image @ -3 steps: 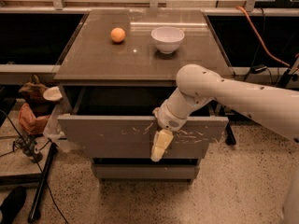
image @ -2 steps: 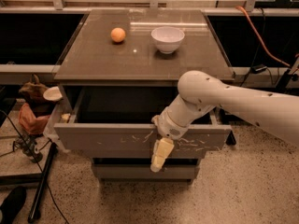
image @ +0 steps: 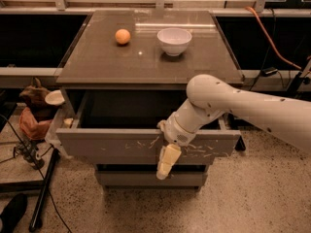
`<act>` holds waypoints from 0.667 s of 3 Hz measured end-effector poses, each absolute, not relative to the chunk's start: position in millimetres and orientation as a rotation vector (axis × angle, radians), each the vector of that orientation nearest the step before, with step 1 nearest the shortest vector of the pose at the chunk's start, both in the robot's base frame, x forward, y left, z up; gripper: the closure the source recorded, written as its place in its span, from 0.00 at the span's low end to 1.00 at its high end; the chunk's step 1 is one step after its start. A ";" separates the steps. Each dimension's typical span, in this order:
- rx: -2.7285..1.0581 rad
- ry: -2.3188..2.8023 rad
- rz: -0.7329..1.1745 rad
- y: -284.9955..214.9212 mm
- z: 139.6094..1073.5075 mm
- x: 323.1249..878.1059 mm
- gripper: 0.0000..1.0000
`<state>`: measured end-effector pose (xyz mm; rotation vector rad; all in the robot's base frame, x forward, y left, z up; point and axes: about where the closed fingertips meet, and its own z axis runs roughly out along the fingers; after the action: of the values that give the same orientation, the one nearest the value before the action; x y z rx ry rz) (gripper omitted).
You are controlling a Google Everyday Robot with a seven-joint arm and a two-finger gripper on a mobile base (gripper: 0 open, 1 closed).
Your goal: Open top drawer
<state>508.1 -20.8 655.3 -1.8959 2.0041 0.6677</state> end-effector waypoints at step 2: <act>-1.895 2.004 0.692 -20.8 658.9 497.8 0.00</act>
Offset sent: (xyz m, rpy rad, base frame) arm -0.1186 -0.0023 0.0084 0.0881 0.1407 0.0233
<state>497.8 -20.8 658.9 -1.8947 2.0043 0.6920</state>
